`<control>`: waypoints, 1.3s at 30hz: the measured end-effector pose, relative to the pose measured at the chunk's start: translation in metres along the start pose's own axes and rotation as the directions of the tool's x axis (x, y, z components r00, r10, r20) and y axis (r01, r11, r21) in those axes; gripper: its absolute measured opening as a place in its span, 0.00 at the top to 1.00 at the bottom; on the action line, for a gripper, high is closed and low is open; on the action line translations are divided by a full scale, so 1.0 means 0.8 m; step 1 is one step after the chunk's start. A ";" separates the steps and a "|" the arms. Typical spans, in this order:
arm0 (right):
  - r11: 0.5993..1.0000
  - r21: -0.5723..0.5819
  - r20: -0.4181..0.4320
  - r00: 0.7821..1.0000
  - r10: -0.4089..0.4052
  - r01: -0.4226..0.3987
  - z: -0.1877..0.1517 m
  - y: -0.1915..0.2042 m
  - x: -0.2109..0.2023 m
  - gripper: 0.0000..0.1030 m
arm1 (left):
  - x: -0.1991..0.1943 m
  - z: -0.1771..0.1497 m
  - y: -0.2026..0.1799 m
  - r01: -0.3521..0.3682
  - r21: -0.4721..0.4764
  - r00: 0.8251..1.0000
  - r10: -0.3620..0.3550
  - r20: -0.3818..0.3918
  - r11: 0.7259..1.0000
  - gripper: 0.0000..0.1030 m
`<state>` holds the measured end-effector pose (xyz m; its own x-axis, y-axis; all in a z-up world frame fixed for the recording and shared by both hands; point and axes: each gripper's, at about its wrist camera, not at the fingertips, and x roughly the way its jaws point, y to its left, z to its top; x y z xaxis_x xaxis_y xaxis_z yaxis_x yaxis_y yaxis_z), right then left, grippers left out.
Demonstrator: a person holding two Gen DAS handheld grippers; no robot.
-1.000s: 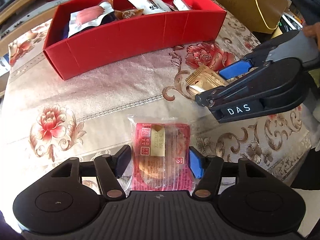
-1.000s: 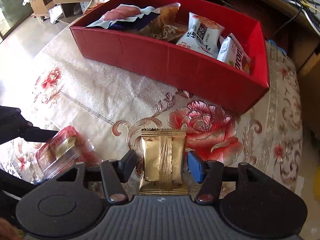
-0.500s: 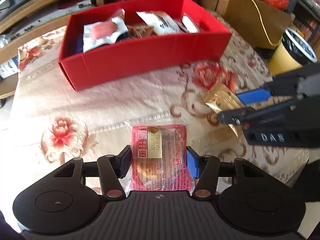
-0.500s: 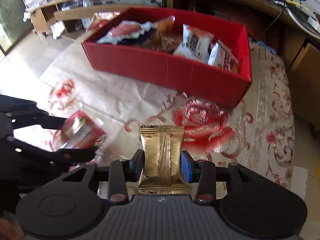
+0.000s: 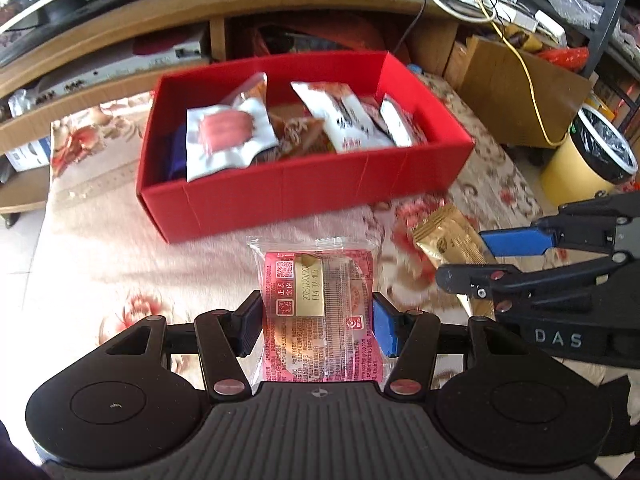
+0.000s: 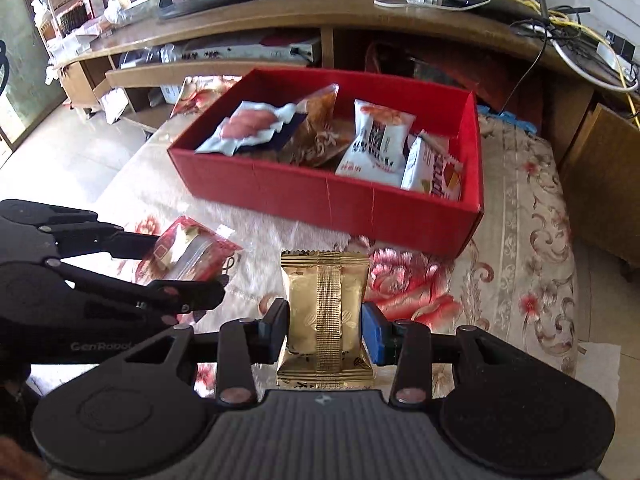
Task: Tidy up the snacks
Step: 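Lift both held snacks and carry them over the red box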
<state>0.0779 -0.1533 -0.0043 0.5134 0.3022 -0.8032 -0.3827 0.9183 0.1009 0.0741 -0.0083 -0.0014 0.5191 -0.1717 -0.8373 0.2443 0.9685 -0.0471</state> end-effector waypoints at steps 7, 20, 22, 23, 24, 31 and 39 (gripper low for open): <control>0.999 0.050 0.056 0.998 -0.013 0.010 0.022 -0.014 -0.009 0.62 | -0.007 0.028 -0.004 -0.016 -0.010 0.998 0.017 0.055 1.000 0.39; 0.994 0.106 0.149 0.988 -0.031 0.015 0.075 -0.040 -0.018 0.62 | -0.009 0.083 -0.005 -0.045 -0.024 0.990 0.048 0.136 0.999 0.39; 0.993 0.118 0.163 0.986 -0.030 0.011 0.086 -0.046 -0.017 0.62 | -0.009 0.094 -0.004 -0.050 -0.029 0.987 0.054 0.153 0.998 0.40; 0.992 0.123 0.171 0.985 -0.031 0.010 0.091 -0.048 -0.017 0.62 | -0.009 0.099 -0.004 -0.054 -0.030 0.985 0.058 0.161 0.998 0.40; 0.992 0.128 0.178 0.984 -0.031 0.008 0.096 -0.050 -0.016 0.62 | -0.009 0.105 -0.003 -0.058 -0.031 0.984 0.062 0.168 0.998 0.40; 0.989 0.147 0.204 0.978 -0.034 0.004 0.127 -0.064 -0.004 0.62 | 0.003 0.135 0.004 -0.072 -0.046 0.979 0.079 0.188 0.996 0.40; 0.987 0.158 0.191 0.981 -0.044 0.013 0.146 -0.076 0.025 0.62 | 0.028 0.154 0.011 -0.098 -0.053 0.980 0.106 0.170 0.994 0.40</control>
<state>0.2010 -0.1732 0.0424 0.6667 0.3048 -0.6802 -0.2495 0.9512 0.1817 0.1884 -0.0256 0.0467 0.6737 -0.0961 -0.7327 0.1482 0.9889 0.0066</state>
